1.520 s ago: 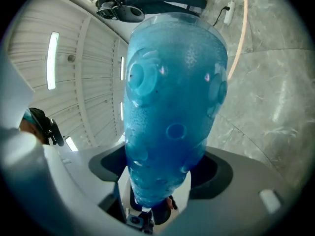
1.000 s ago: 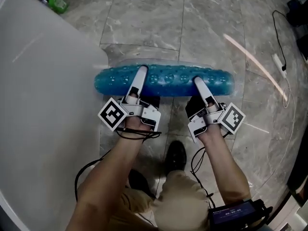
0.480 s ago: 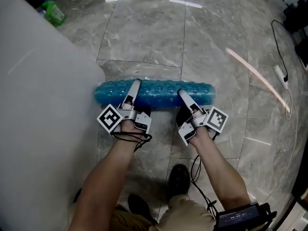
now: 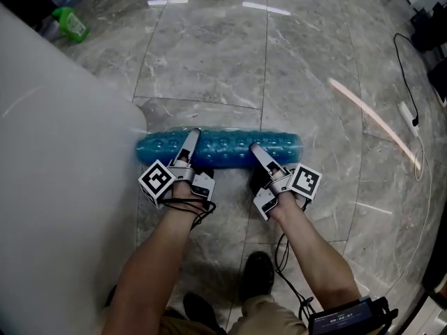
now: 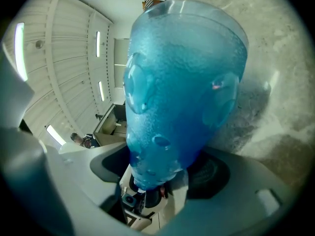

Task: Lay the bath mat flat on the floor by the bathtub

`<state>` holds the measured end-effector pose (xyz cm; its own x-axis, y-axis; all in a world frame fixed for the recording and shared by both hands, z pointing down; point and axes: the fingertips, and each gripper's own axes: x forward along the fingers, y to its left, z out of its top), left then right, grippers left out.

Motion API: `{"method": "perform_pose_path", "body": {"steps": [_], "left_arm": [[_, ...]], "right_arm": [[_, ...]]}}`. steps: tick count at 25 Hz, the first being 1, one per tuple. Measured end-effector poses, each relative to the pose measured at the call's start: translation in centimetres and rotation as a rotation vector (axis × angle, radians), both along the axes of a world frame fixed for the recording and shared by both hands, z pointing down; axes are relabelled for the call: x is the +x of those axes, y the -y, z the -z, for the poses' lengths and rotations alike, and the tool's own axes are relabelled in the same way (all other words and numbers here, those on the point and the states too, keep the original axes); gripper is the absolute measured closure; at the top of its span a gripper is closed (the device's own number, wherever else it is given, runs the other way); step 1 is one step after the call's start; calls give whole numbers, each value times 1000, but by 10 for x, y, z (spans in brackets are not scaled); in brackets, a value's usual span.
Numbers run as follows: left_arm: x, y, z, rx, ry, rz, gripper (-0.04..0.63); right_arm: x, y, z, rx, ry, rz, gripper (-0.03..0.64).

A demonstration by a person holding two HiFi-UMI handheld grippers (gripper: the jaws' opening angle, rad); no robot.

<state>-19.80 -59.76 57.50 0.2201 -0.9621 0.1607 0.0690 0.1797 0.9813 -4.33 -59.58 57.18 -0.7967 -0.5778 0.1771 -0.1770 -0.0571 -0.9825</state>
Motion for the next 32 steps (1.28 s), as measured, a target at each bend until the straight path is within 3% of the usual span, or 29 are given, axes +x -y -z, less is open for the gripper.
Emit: {"method": "perform_pose_path", "body": {"steps": [3, 6, 7, 9, 10, 11, 14, 15, 17, 19, 20, 24, 30, 32], "left_arm": [[-1, 4, 1, -5, -1, 10, 272], [-1, 1, -5, -34, 34, -5, 275], [-1, -1, -7, -39, 49, -15, 278], [-2, -2, -7, -35, 62, -25, 279], [-2, -1, -6, -29, 63, -25, 279], [-2, 0, -4, -19, 61, -24, 279], [0, 3, 2, 9, 45, -20, 279], [1, 3, 2, 10, 44, -20, 279], [1, 2, 1, 14, 42, -22, 279], [-2, -1, -7, -6, 61, -23, 284], [-3, -2, -10, -14, 71, -27, 284], [4, 0, -4, 3, 56, -106, 272], [23, -6, -4, -16, 89, -380, 250], [29, -15, -9, -69, 70, -476, 247]], "right_arm": [[-3, 4, 0, -2, -9, 29, 264], [-9, -11, 4, -76, 5, 102, 153], [-11, -24, 7, -119, 15, 140, 149], [-22, -54, 25, -132, 21, 249, 227], [-30, -63, 40, -66, -24, 307, 330], [-35, -66, 54, 51, -129, 357, 408], [-44, -38, 71, 507, -637, 439, 442], [-48, -26, 70, 614, -772, 455, 465], [-58, -12, 55, 701, -950, 507, 505], [-63, -6, 42, 711, -1048, 548, 554], [-63, -5, 39, 713, -1072, 557, 583], [-63, -5, 36, 713, -1078, 559, 588], [-64, 1, 34, 719, -1089, 555, 588], [-65, 4, 33, 728, -1101, 565, 589]]}}
